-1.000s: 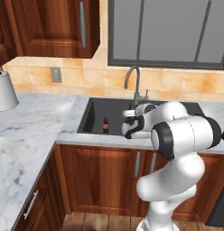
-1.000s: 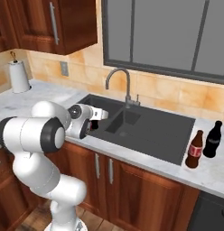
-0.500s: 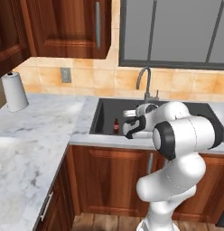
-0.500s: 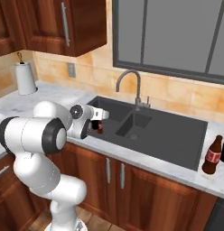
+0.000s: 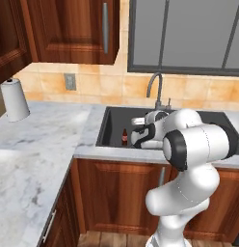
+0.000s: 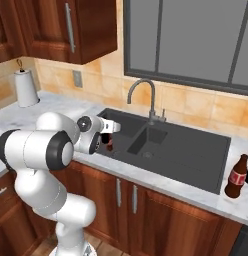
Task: Place the large bottle from the dining counter next to the other large bottle outside the sink, and place the small bottle from the dining counter next to the other small bottle inside the sink.
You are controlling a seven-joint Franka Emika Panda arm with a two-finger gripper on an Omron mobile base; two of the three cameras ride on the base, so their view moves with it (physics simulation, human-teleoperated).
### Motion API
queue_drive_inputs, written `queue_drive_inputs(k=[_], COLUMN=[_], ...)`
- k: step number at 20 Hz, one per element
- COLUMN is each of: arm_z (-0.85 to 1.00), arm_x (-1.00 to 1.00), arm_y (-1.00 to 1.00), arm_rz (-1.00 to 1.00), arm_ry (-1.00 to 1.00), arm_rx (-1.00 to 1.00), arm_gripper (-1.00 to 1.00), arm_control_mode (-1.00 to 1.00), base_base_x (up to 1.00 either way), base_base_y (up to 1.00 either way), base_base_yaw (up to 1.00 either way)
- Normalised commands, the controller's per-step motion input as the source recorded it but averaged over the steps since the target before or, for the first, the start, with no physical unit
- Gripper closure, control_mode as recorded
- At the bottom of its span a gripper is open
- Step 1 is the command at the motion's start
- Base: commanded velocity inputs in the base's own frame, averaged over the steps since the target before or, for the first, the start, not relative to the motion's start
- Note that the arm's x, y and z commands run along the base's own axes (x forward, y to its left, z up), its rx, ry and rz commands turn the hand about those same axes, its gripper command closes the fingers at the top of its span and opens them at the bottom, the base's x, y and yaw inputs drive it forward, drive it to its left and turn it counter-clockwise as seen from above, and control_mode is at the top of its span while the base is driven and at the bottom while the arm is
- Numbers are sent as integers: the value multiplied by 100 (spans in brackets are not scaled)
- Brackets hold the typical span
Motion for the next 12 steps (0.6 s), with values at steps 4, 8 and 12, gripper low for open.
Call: queue_drive_inputs(k=[4, 8, 12], arm_z=[0, 0, 0], arm_x=[0, 0, 0], arm_y=[0, 0, 0], arm_rz=[0, 0, 0], arm_ry=[0, 0, 0], arm_rx=[0, 0, 0], arm_gripper=[100, 100, 100], arm_control_mode=[100, 100, 100], base_base_x=[41, 35, 30], base_base_y=[10, 13, 14], base_base_yaw=[0, -1, -1])
